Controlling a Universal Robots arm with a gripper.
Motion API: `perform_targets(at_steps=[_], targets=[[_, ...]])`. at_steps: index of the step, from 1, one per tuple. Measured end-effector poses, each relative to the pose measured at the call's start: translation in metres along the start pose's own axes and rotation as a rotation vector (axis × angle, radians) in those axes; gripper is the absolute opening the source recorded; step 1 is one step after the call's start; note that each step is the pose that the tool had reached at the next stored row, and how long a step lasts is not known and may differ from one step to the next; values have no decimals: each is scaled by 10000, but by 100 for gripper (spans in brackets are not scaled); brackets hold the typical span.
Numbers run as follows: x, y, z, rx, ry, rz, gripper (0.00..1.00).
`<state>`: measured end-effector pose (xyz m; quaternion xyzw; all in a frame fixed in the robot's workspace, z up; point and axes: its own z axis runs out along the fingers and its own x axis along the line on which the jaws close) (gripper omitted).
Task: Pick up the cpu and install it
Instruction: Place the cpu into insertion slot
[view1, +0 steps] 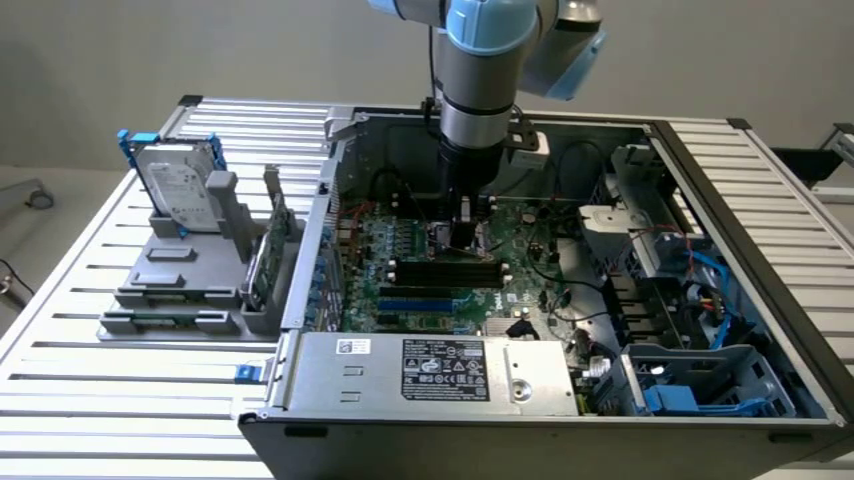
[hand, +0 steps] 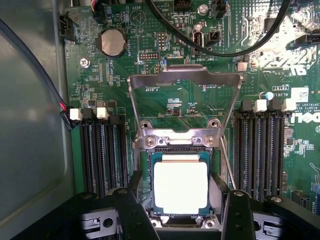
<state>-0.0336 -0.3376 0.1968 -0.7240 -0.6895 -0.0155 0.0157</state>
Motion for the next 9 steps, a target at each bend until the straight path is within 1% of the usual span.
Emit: perform_targets(at_steps=[6,9], targets=[[2,1,-11,-4,-8,0,62],[2,1,-11,-5,-32,0,62]])
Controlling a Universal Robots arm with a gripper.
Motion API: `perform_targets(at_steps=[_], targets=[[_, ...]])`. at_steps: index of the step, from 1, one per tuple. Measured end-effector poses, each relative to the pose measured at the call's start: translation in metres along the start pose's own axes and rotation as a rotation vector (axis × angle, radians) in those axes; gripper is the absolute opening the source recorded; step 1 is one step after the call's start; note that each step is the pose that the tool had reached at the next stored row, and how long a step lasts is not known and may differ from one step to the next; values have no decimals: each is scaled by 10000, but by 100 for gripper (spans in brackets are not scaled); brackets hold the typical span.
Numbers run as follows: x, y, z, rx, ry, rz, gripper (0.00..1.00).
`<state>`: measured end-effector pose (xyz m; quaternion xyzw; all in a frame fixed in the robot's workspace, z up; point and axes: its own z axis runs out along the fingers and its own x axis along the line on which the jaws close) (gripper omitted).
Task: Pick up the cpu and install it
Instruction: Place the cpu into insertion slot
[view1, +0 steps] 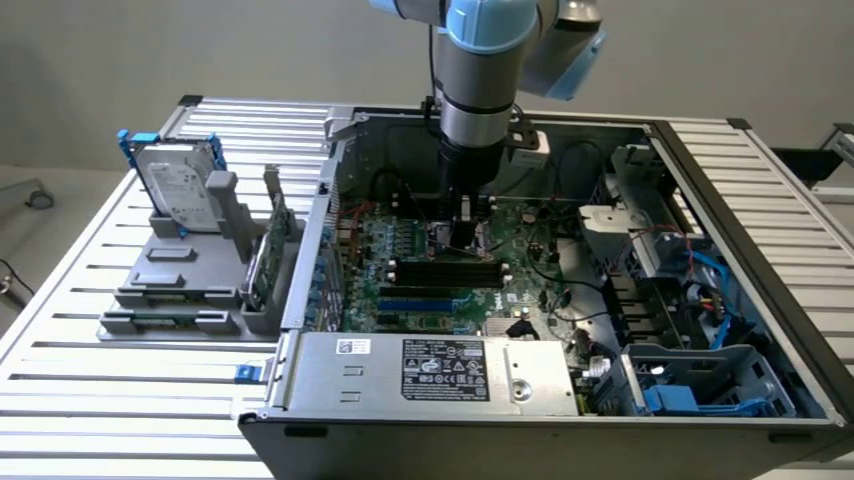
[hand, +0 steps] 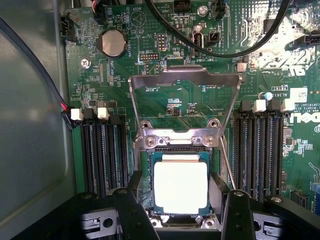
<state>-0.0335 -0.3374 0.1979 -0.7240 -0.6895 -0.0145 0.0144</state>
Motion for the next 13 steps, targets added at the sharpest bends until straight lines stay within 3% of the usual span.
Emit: perform_targets(at_steps=[7,13], targets=[[0,0,-2,11,-76,0,62],[1,0,3,8,-103,1,62]])
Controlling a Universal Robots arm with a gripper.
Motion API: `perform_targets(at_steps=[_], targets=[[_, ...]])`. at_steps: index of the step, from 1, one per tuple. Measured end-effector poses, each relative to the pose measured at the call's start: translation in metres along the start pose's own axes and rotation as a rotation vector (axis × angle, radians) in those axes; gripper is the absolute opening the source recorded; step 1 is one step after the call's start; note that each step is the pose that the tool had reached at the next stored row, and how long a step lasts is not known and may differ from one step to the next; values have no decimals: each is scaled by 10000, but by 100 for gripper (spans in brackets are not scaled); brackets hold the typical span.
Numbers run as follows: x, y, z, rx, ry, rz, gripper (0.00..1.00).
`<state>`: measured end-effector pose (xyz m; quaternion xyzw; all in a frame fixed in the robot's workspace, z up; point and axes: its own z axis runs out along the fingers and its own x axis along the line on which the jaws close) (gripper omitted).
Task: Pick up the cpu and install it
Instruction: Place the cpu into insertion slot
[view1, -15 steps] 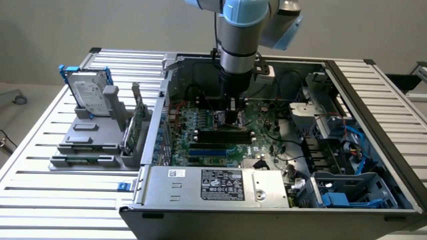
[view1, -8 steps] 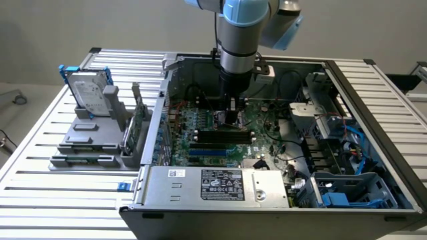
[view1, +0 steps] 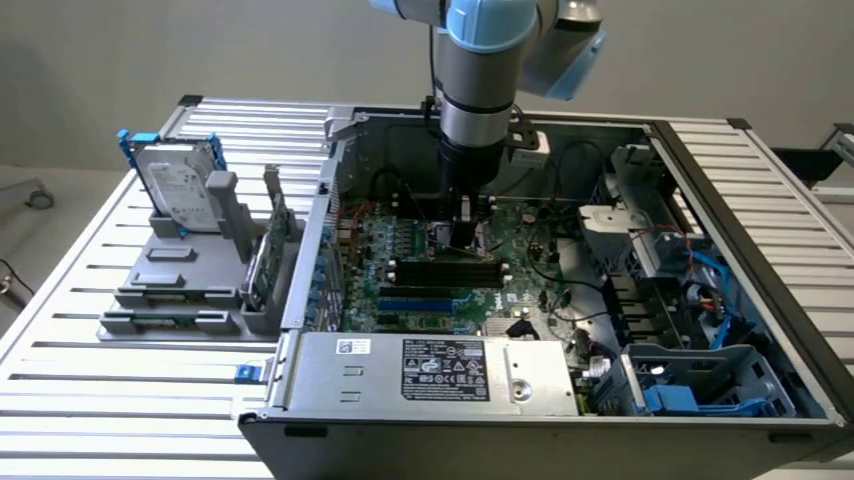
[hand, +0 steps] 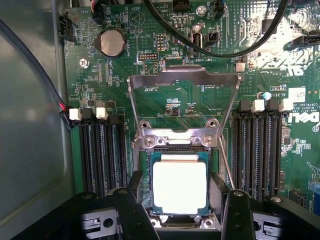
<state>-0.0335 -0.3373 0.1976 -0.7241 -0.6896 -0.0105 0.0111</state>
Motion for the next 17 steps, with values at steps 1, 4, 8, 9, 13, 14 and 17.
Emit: perform_targets(at_steps=[1,4,8,9,13,14,17], targets=[[0,0,1,0,-38,1,62],[-1,0,5,-2,-196,0,62],[-1,0,9,2,-462,0,62],[-2,0,9,2,-475,-1,62],[-2,0,8,2,-480,0,62],[-2,0,9,3,-479,0,62],[-1,0,9,2,-478,0,62]])
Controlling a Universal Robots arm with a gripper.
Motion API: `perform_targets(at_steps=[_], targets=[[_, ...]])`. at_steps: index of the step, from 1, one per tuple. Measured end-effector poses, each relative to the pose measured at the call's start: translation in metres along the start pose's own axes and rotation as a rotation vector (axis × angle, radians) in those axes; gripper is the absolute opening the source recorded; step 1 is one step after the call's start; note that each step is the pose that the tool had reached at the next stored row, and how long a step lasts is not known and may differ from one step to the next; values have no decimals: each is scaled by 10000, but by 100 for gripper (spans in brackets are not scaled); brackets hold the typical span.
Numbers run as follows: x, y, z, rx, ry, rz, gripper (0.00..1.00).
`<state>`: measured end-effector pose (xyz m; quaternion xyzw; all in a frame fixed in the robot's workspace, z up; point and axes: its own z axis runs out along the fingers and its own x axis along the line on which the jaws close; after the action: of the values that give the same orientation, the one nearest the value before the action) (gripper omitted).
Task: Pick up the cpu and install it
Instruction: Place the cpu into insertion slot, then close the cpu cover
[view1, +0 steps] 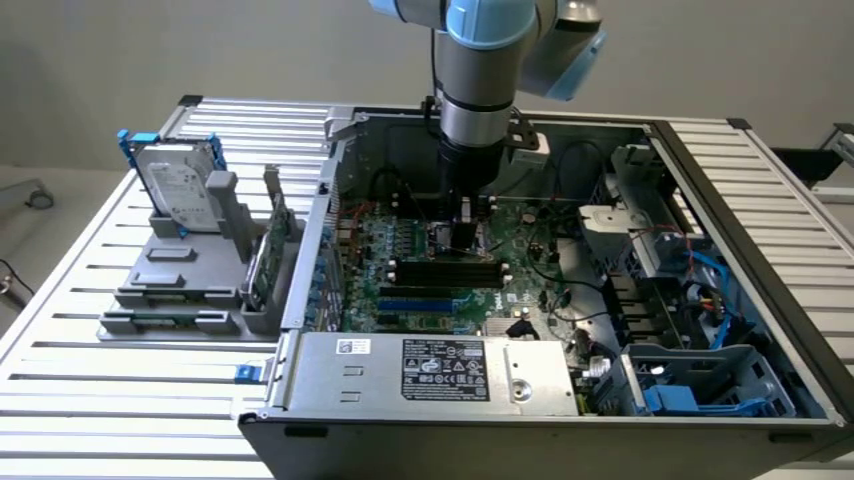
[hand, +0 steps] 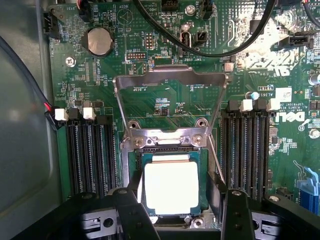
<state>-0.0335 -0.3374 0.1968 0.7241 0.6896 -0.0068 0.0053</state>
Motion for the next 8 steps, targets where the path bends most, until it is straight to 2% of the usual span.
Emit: perform_targets(at_steps=[8], targets=[[-1,0,-46,-18,10,0,62]])
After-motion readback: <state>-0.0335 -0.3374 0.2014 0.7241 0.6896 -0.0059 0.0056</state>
